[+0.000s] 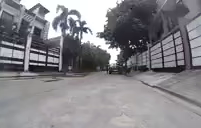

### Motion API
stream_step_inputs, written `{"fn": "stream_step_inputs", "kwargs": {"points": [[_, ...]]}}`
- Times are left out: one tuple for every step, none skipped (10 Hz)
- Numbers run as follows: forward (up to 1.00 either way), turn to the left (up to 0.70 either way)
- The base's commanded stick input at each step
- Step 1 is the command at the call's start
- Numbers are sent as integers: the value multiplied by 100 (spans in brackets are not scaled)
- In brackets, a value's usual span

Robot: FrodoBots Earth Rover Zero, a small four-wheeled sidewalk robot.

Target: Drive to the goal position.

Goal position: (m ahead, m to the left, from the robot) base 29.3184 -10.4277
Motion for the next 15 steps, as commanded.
{"fn": "stream_step_inputs", "kwargs": {"points": [[50,0],[50,0],[50,0],[50,0],[50,0],[50,0],[50,0],[50,0],[50,0],[50,0],[50,0],[50,0],[50,0],[50,0],[50,-39]]}}
